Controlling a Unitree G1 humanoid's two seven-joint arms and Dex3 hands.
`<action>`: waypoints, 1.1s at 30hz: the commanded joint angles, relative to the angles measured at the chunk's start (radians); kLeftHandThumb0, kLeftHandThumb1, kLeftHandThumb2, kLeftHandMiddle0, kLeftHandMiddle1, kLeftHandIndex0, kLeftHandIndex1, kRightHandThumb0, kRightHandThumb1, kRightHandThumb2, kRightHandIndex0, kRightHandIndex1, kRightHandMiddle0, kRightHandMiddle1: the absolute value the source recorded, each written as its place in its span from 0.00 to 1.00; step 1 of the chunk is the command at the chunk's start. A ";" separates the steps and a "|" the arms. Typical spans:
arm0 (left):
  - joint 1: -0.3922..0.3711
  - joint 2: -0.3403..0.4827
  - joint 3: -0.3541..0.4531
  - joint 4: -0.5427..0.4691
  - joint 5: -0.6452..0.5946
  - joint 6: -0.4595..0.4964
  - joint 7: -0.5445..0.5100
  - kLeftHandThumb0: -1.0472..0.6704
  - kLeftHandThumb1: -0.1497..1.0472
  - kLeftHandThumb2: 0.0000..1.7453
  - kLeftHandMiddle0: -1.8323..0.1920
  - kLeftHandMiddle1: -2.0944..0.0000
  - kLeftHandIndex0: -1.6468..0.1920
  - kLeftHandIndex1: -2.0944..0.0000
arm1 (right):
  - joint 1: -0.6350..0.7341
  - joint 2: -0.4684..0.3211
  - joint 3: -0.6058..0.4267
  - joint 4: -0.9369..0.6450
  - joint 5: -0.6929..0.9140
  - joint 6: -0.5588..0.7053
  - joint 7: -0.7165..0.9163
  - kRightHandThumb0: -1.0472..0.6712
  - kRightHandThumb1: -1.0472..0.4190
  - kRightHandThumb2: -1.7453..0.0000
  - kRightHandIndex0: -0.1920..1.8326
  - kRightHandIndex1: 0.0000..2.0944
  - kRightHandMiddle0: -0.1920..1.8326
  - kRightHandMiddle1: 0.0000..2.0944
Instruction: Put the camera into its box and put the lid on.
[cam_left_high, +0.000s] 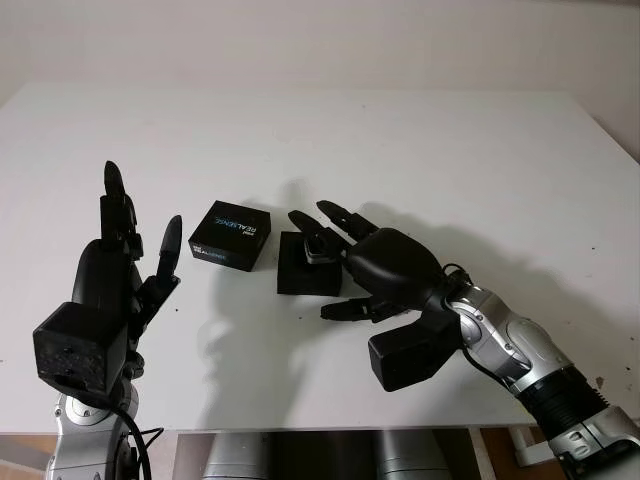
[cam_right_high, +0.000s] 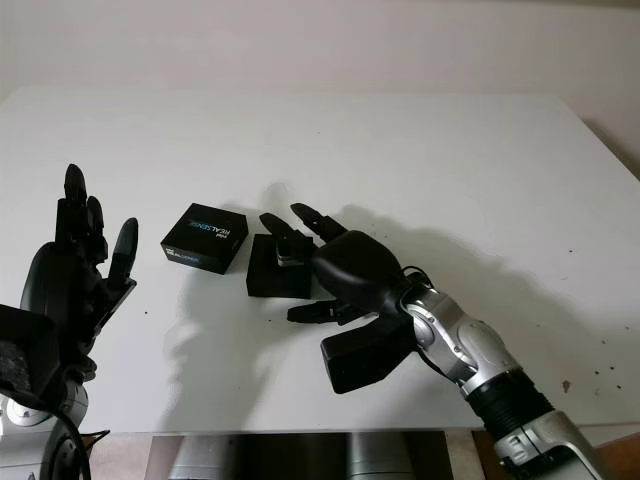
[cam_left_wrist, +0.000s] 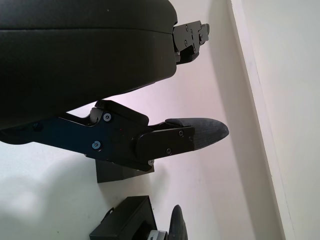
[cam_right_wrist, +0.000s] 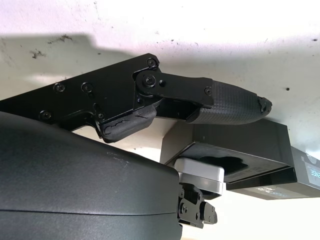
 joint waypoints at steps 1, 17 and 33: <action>-0.003 -0.001 -0.004 -0.019 -0.001 0.003 0.001 0.28 1.00 0.29 1.00 0.98 1.00 1.00 | 0.035 -0.026 0.000 0.020 0.002 0.016 0.013 0.08 0.00 0.64 0.04 0.03 0.05 0.02; -0.005 0.005 0.000 -0.015 -0.003 -0.001 -0.002 0.28 1.00 0.29 1.00 0.98 1.00 1.00 | 0.042 0.025 -0.031 0.065 0.179 -0.075 0.012 0.12 0.00 0.72 0.04 0.03 0.07 0.03; -0.022 -0.001 -0.007 -0.005 0.008 0.006 0.005 0.28 1.00 0.29 1.00 0.97 1.00 1.00 | -0.065 0.170 -0.273 0.045 0.664 -0.158 0.089 0.23 0.08 0.98 0.24 0.07 0.24 0.08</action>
